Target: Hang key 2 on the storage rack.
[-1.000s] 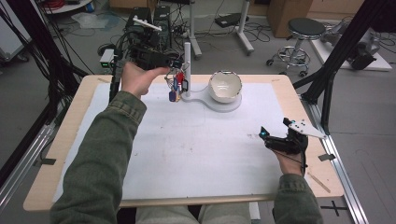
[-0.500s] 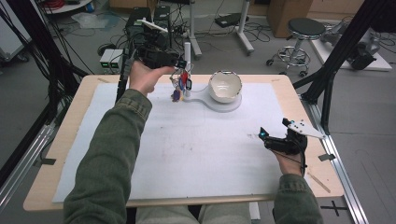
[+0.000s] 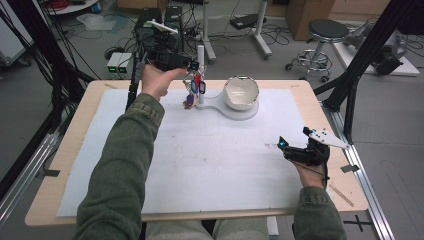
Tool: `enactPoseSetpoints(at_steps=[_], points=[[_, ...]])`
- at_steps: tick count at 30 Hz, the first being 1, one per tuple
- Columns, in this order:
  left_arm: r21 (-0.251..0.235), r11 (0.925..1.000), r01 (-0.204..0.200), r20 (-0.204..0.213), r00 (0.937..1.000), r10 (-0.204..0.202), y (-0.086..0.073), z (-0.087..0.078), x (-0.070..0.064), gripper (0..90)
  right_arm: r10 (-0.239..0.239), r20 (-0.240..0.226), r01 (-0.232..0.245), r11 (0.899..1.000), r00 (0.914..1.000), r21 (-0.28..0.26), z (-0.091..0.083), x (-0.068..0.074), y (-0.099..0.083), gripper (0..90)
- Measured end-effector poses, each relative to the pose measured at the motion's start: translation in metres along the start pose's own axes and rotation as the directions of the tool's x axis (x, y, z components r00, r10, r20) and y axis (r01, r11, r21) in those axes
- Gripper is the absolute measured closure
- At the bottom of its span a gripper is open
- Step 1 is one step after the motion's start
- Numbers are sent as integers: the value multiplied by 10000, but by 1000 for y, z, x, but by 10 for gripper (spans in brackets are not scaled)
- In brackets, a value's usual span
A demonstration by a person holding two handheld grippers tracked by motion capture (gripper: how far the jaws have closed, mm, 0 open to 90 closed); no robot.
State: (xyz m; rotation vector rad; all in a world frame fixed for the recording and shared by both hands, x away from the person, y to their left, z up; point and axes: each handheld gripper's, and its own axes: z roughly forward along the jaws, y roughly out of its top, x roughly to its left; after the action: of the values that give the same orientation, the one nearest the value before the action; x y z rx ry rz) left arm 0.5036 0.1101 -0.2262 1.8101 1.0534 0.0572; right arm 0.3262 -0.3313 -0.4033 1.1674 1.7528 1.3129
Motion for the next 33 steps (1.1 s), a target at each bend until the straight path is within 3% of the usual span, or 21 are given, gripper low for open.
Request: enactPoseSetpoints(at_steps=[5,11,17,21,27,33], points=[[-241,9996,153,-77,9999,-155,4,2,4,771,-10,2,10,10000,10000,14,0,0,0,6],[-199,9991,382,-387,9985,-390,7,9,10,771,34,-18,-34,10000,10000,5,-1,-1,-1,7],[-178,9975,678,-349,9970,-684,10,17,22,771,49,12,-49,10000,10000,2,-2,-2,-1,6],[-21,9976,694,-562,9960,-694,8,23,28,771,53,11,-53,10000,10000,-14,-2,-3,-1,6],[-77,9960,887,-968,9913,-890,8,26,29,772,89,32,-89,10000,10000,28,-2,-4,-2,7],[20,9968,798,-1144,9903,-791,7,28,26,779,117,53,-117,9999,9999,-15,-3,-5,-2,6]])
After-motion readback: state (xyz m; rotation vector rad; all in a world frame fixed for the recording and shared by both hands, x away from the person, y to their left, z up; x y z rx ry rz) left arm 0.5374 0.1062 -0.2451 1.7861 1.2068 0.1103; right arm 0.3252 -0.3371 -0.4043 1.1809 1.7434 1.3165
